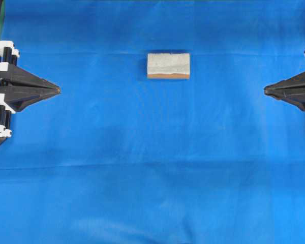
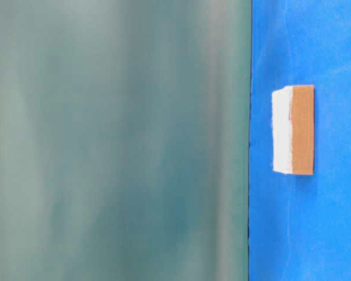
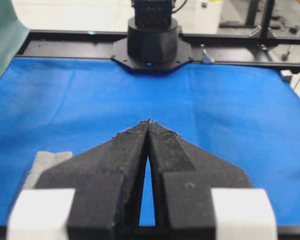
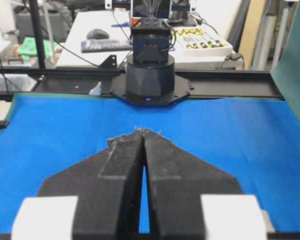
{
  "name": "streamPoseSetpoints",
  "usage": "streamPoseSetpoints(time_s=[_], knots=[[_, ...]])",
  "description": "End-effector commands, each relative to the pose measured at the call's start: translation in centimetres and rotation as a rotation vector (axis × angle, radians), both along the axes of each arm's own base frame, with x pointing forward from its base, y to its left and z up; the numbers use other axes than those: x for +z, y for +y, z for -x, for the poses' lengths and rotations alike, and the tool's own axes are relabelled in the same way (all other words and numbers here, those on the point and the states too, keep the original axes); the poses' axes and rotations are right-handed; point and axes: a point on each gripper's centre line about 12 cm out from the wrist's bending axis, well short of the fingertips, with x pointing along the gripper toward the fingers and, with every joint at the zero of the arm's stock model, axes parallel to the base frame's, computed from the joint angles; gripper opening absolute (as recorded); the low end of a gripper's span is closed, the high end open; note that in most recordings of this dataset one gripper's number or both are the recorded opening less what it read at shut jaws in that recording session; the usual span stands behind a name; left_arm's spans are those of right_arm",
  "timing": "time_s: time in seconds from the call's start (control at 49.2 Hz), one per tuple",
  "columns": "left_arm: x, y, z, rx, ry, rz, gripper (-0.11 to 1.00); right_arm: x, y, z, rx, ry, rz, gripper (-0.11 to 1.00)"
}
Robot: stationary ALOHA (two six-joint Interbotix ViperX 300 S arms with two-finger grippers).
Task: Hand over the sponge with the left arm and wipe it with the right arm.
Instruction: 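Reach the left gripper to the sponge and grasp its left end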
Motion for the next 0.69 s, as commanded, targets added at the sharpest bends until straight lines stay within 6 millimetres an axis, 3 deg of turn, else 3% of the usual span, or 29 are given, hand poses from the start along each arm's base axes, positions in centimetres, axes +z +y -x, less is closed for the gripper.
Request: streamPoseSetpoints(time_s=[0.0,0.163,0.325,0.671], knots=[[0.3,0.1,-0.4,0.009,0.006,0.012,0.00,1.1,0.0,-0.2,-0.003,-0.029,0.017,0.00],[0.2,0.2,-0.6,0.014,0.017,0.003,0.00,1.2,0.0,-0.3,-0.004,-0.026,0.028,0.00],[-0.9,1.8,-1.6,0.086,0.066,-0.023,0.00,0.9,-0.1,-0.3,-0.005,-0.006,0.024,0.00],[-4.0,5.4,-6.2,0.209,0.190,-0.060,0.04,0.6,-0.2,-0.6,-0.009,0.015,0.017,0.00]])
